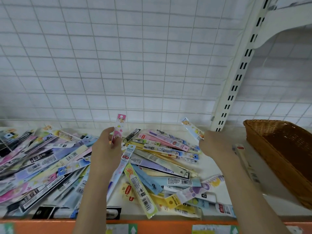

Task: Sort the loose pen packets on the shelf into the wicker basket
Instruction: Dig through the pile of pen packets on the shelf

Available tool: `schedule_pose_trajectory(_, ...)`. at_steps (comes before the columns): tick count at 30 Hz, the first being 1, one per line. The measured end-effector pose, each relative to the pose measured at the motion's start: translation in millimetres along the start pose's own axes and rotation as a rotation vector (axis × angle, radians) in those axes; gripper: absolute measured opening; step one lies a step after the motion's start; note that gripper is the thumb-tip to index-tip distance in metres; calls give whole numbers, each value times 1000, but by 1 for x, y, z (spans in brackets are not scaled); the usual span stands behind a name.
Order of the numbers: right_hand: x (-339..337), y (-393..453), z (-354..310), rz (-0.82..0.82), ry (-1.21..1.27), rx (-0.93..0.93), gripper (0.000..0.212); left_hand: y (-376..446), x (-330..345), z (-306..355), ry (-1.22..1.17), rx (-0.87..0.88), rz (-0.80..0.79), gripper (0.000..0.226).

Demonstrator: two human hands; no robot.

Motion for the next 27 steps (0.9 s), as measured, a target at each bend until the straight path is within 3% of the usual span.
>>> schedule_pose_trajectory(3, 1, 3, -10, -17, 146, -25, 16, 0, 1, -3, -16, 42, 8, 28)
schedule_pose_trajectory(10, 9, -4, -26, -19, 192, -134, 20, 4, -7, -2, -6, 65, -10, 27)
schedule_pose_trajectory(15, 7, -4, -42, 27, 469, -106, 39, 1, -19, -3, -17, 53, 24, 24)
schedule_pose_trajectory(20, 7, -4, -66, 8, 473, -164, 51, -4, -35, -10, 7, 32, 46, 30)
schedule_pose_trajectory(22, 12, -4, -75, -27, 398, -192, 46, -7, -40, -12, 32, 19, 13, 28)
schedule_pose_trajectory(24, 18, -5, -84, -55, 322, -232, 33, -9, -44, -14, 58, 23, -16, 7)
schedule_pose_trajectory(27, 25, -7, -94, -109, 253, -292, 17, -12, -47, -20, 131, 29, -56, 36)
Point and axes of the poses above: each hand's wrist, its own y-axis towards the middle knuckle, its own x-axis out of the palm, z = x × y, the point moved 2 cm from there along y, towards the middle knuckle, and after that the axes turned 14 degrees about x, right-handed, at the moved point
